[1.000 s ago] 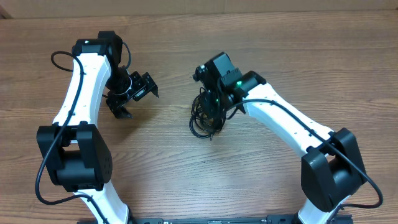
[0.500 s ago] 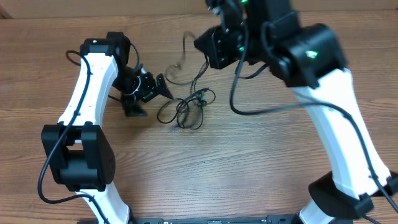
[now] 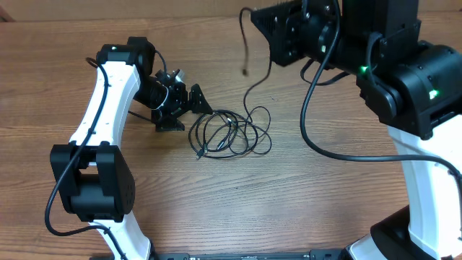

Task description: Untangle cables

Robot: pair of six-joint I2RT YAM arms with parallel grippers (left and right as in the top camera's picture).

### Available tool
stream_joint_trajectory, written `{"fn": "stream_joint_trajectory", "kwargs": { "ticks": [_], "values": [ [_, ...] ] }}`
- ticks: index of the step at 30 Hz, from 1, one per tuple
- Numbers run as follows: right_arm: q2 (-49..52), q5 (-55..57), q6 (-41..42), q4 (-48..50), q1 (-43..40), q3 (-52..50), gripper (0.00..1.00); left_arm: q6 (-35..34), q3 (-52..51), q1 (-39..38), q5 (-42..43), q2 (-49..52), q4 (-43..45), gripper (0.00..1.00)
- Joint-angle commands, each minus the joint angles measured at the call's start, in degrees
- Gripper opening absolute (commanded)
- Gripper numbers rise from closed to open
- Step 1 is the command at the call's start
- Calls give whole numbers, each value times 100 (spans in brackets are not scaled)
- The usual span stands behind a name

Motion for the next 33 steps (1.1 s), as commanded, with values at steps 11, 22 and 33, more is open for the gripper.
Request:
{"fn": "stream_joint_trajectory", "kwargs": {
  "ticks": [11, 22, 33],
  "values": [
    [-297, 107, 2688, 903, -280, 98, 4, 1921, 1508, -221, 1060, -354, -260, 100],
    [-295, -564, 3504, 2144, -343, 98, 4, 1797, 1631, -1204, 970, -533, 811, 100],
    [-302, -566, 3652, 2256, -407, 101, 4, 1788, 1631, -1499, 970, -533, 1333, 75]
  ]
}}
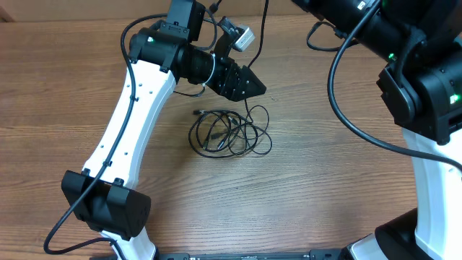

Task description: Untangle cables

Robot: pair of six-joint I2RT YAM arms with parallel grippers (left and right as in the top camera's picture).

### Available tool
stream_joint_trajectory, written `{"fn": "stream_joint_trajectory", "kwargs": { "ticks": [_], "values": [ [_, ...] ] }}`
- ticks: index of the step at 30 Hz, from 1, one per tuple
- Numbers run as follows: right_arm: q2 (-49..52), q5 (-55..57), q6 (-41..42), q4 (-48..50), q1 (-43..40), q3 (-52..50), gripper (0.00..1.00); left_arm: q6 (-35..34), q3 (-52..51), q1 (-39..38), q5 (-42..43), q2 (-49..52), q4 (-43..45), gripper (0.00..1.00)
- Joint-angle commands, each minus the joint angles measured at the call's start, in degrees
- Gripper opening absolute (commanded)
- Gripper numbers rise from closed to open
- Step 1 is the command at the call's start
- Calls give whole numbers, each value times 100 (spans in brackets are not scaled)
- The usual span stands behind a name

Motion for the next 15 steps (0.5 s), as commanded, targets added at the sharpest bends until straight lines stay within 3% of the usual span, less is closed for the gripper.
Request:
{"fn": "stream_joint_trajectory", "kwargs": {
  "ticks": [1, 10, 15],
  "values": [
    [-146, -28, 90, 116, -157, 101, 4, 68, 79, 39, -9, -74, -31, 76],
    [-146, -376, 367, 195, -671, 98, 4, 70, 79, 0, 63, -74, -28, 75],
    [-146, -374, 367, 199, -673, 98, 4, 74, 79, -114, 321, -74, -24, 65]
  ]
}}
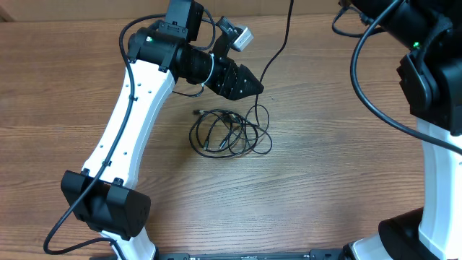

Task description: Untangle cables

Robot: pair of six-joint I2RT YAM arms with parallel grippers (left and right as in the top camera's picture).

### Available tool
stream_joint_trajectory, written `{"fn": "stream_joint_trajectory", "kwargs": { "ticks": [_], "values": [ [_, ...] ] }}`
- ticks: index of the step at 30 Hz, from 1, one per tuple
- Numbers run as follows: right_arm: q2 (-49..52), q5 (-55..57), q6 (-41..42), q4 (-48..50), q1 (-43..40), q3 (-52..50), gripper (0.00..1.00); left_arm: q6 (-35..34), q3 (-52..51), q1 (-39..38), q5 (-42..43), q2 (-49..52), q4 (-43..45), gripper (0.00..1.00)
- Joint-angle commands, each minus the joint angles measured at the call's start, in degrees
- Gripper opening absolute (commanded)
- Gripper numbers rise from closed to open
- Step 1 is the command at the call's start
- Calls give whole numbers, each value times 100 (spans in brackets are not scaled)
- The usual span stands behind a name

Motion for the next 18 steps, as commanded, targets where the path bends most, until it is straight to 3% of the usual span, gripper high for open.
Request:
{"fn": "stream_joint_trajectory", "kwargs": {
  "ticks": [1, 6, 11, 18],
  "values": [
    [-142, -83, 33, 44, 0, 98, 4, 70, 81, -109, 348, -74, 17, 67],
    [-142, -101, 33, 28, 0, 98, 4, 68, 81, -184, 455, -74, 98, 62],
    [-142, -149, 33, -50, 0, 98, 4, 66, 81, -181, 492, -74, 92, 40],
    [-142, -192, 33, -295, 0, 94, 4, 57, 81, -179, 501, -74, 181, 43]
  ]
}}
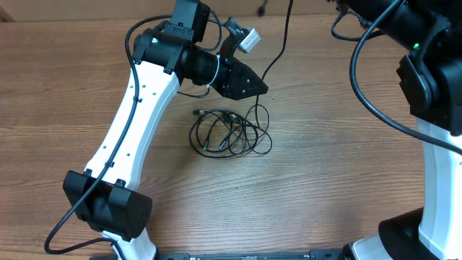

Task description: Untangle cables

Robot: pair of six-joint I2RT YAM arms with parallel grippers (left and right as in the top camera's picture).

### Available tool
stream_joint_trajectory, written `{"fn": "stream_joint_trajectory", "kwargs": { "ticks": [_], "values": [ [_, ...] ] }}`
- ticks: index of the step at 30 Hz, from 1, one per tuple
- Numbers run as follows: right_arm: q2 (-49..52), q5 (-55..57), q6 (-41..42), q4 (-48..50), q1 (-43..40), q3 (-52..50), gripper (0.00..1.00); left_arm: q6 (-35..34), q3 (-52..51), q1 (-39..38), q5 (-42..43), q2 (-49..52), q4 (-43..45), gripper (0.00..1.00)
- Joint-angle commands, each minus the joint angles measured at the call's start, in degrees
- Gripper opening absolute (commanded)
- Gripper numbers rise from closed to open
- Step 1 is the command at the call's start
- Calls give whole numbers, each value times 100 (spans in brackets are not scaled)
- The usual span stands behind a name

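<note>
A thin black cable lies in a tangled coil [229,134] at mid-table, one plug end [198,113] sticking out to the left. From the coil a strand [280,49] rises past my left gripper [263,87] to the top edge. The left gripper's fingers are closed to a point right at that strand, just above the coil. A short dark cable tip [261,10] shows at the top edge. My right arm [426,58] runs out of the frame at the top right, so its gripper is out of view.
The wooden table [339,188] fills the view. The left arm's white link [133,137] slants across the left half from its base at the front edge. The right arm's base stands at the front right corner.
The left gripper has shifted slightly up and to the right, staying closed at the strand. The coil and the rising strand look unchanged.
At first the left gripper was open left of the coil while the right gripper held a cable end high at the back. Then the left gripper was closed above the coil at the rising strand, and the right gripper had left the view upward.
</note>
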Motion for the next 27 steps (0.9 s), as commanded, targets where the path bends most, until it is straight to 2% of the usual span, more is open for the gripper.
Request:
{"fn": "stream_joint_trajectory", "kwargs": {
  "ticks": [1, 3, 5, 10, 13, 18, 21, 23, 27],
  "values": [
    [-142, -35, 2, -87, 0, 94, 4, 44, 79, -42, 184, -74, 94, 45],
    [-142, -33, 2, -157, 0, 94, 4, 44, 79, -26, 474, -74, 221, 53],
    [-142, -35, 2, -164, 0, 94, 4, 46, 79, -26, 597, -74, 289, 56],
    [-142, -96, 2, -162, 0, 94, 4, 68, 79, -48, 649, -74, 321, 55],
    [-142, -184, 4, -160, 0, 94, 4, 68, 79, -50, 671, -74, 323, 49],
    [-142, -184, 9, -160, 0, 94, 4, 68, 79, -68, 730, -74, 323, 46],
    [-142, -210, 9, -162, 0, 94, 4, 68, 79, -79, 730, -74, 323, 34],
    [-142, -247, 7, -160, 0, 94, 4, 66, 79, -79, 732, -74, 323, 30],
    [-142, -291, 4, -160, 0, 94, 4, 66, 79, -79, 734, -74, 323, 30]
  ]
}}
